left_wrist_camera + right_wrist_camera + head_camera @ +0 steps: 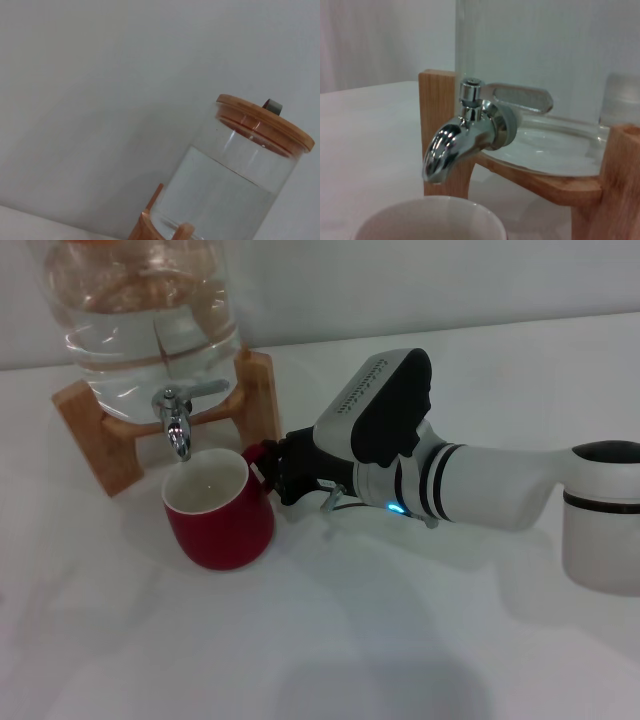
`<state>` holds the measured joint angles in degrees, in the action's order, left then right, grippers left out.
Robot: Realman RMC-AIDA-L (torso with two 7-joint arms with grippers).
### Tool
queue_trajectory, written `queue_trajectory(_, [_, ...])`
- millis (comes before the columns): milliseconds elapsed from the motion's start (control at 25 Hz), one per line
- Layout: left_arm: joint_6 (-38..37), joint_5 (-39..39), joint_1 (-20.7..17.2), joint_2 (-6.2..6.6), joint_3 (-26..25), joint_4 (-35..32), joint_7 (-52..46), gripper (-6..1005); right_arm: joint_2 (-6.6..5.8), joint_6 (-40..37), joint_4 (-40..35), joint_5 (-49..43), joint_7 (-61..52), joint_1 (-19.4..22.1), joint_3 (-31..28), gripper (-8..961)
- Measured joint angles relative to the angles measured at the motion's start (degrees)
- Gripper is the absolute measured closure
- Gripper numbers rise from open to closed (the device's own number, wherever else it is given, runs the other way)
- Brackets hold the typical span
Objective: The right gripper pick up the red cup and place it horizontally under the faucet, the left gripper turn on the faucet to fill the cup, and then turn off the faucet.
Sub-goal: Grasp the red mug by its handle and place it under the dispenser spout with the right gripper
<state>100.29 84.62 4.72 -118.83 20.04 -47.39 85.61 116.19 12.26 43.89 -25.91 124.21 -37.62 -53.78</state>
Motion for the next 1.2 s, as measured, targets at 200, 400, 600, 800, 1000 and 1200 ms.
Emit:
queue_trajectory(200, [0.00,0.00,-0.07,0.00,0.00,0.01,0.00,107,0.00,0.07,-0.13,-0.01,0.00,-0.17,-0.35,829])
queue_trajectory(400, [0.00,0.01,0.01,0.00,0.00,0.02,0.00,107,0.00,0.31,-0.59,0.11,0.00,-0.57,-0.46,829])
queue_trajectory(600, [0.00,0.01,0.18,0.00,-0.01,0.02,-0.01,107,0.00,0.53,-2.62,1.85,-0.02,-1.82,0.31,830])
queue_trajectory(800, [0.07,0.00,0.18,0.00,-0.01,0.02,-0.09,107,0.00,0.62,-2.81,2.10,-0.02,-1.93,0.76,836])
queue_trajectory(1000, [0.13,-0.02,0.07,0.00,-0.01,0.02,-0.09,107,0.00,0.72,-2.74,2.15,-0.02,-1.99,1.19,842])
queue_trajectory(1200, [0.17,-0.02,0.02,0.00,-0.01,0.02,-0.11,107,0.00,0.75,-2.64,2.17,-0.02,-2.30,1.59,845])
